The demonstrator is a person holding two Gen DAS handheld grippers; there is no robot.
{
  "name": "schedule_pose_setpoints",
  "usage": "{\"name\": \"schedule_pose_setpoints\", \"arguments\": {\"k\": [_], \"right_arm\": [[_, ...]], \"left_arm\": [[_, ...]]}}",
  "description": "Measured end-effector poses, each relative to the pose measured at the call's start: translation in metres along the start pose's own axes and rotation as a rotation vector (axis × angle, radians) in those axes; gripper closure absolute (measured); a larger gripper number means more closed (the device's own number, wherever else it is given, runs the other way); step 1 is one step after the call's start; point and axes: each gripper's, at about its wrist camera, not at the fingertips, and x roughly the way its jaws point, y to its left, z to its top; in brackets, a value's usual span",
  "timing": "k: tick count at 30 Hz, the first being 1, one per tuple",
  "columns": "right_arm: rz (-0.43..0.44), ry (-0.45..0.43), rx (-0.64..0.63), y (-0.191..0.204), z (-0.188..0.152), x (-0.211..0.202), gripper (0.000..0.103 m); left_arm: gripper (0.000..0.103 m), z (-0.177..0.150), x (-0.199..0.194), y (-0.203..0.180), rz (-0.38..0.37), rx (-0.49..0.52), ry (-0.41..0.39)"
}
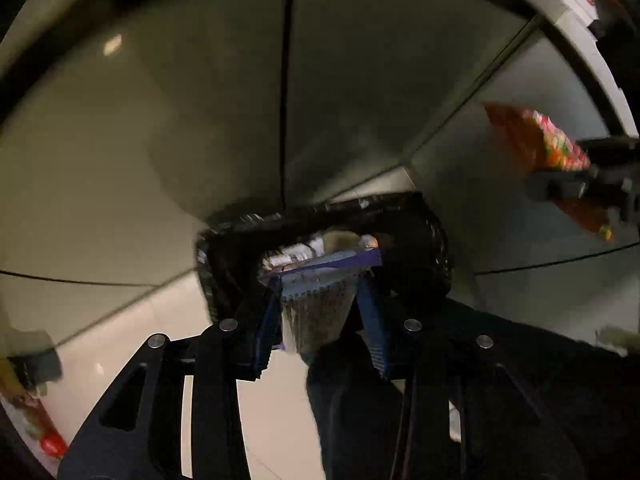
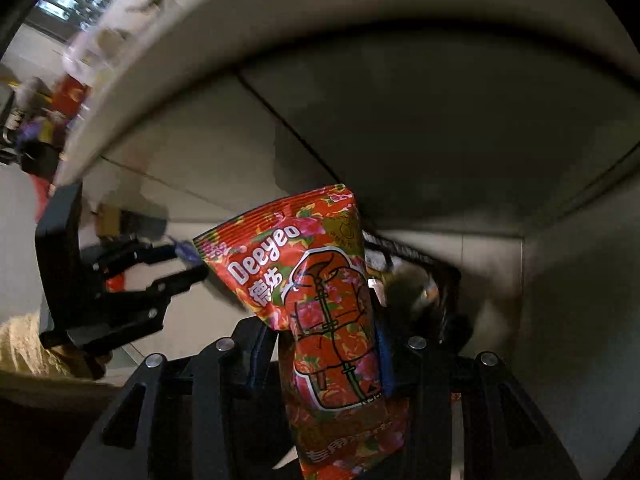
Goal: Collect trash
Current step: 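Carry both packets down into the black trash bag and open both grippers, then grasp the second beige paper cup with the right gripper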
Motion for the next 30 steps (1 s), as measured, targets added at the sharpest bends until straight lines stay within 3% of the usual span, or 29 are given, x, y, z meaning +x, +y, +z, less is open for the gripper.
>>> {"name": "schedule_pose_setpoints", "arguments": {"k": [3, 5, 6, 9, 13, 16, 18, 21, 23, 25, 30], "right_arm": [[-0.043, 0.068, 0.014, -0.011, -0.003, 0.039, 0.055], [-0.089, 0.079, 0.026, -0.017, -0.003, 0.053, 0.034], [-0.092, 0.080, 0.030, -0.019, 0.001, 0.056, 0.031], [-0.096, 0.076, 0.032, -0.021, 0.006, 0.055, 0.027], [-0.089, 0.050, 0.040, -0.018, 0.011, 0.026, 0.024], [-0.064, -0.034, 0.046, -0.019, 0.018, -0.028, 0.024], [-0.042, -0.125, 0.049, -0.014, 0.025, -0.087, 0.021], [-0.013, -0.283, 0.009, 0.002, 0.042, -0.168, 0.017], [-0.067, -0.433, -0.043, 0.012, 0.058, -0.218, 0.005], [-0.113, -0.576, -0.069, 0.011, 0.081, -0.260, 0.005], [-0.206, -0.771, 0.037, -0.041, 0.153, -0.299, 0.005]], "left_arm": [[0.065, 0.000, 0.030, 0.005, -0.001, -0.028, 0.043], [0.052, 0.000, 0.044, 0.009, 0.019, -0.035, 0.070], [0.047, -0.004, 0.045, 0.012, 0.033, -0.038, 0.064], [0.030, 0.002, 0.037, 0.019, 0.060, -0.062, 0.025], [0.029, 0.010, 0.011, 0.025, 0.081, -0.049, 0.008], [0.029, 0.011, -0.033, 0.027, 0.072, -0.045, -0.046], [0.028, 0.011, -0.074, 0.024, 0.048, -0.039, -0.107], [0.013, 0.021, -0.149, 0.010, 0.027, -0.005, -0.253], [0.012, 0.032, -0.193, -0.001, 0.022, 0.019, -0.364], [0.011, 0.049, -0.225, -0.012, 0.028, 0.019, -0.473], [0.011, 0.098, -0.251, -0.031, 0.056, -0.017, -0.633]]}}
